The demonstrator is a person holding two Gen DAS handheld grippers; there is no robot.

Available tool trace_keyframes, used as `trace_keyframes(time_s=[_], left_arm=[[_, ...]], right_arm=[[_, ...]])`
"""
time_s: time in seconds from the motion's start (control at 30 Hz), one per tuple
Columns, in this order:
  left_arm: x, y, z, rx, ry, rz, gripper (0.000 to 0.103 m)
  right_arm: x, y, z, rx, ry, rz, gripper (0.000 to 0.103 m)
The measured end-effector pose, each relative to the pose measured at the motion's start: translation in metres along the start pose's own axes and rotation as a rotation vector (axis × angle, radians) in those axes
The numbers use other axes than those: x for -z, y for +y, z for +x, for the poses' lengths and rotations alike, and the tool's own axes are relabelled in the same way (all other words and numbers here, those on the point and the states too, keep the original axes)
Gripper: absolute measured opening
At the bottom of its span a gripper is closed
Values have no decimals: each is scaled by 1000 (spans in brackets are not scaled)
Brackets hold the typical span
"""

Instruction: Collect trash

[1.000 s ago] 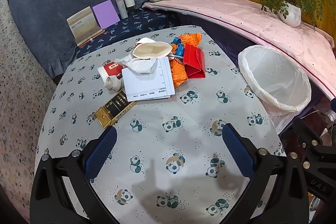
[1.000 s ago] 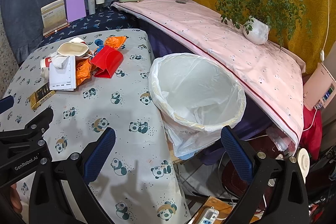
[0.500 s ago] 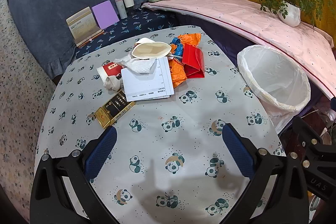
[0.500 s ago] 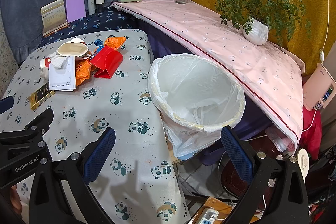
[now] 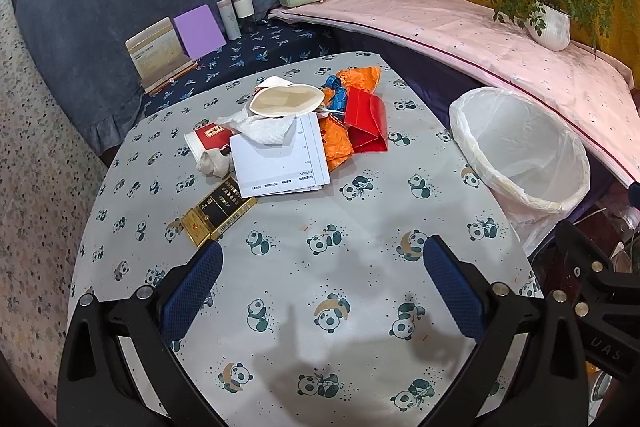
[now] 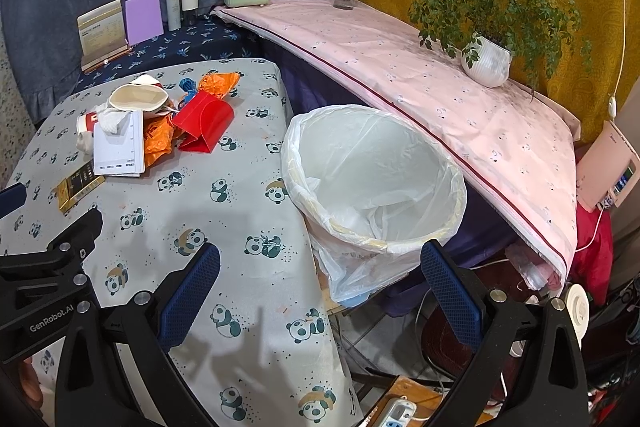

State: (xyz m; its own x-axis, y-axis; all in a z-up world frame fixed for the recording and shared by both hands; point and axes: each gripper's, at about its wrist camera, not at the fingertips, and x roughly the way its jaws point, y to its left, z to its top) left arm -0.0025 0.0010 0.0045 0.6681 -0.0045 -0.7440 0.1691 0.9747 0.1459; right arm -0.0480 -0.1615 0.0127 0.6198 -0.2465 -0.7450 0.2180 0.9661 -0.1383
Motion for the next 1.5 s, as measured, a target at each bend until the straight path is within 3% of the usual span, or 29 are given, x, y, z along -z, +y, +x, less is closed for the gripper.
trace_keyframes(time_s=[0.83, 1.0, 1.23, 1.5], left_arm=[[-1, 13, 15, 49, -27, 37, 96], [-1, 40, 37, 71, -19, 42, 96], [3, 92, 83, 39, -16, 95, 96], [5, 134, 131, 126, 18, 165, 96]], right_arm=[[-9, 7, 7, 27, -9, 26, 96], [-12, 18, 17, 21, 7, 18, 96], [-23, 39, 33, -23, 27, 26, 96], [-36, 80, 51, -61, 32, 10, 96]])
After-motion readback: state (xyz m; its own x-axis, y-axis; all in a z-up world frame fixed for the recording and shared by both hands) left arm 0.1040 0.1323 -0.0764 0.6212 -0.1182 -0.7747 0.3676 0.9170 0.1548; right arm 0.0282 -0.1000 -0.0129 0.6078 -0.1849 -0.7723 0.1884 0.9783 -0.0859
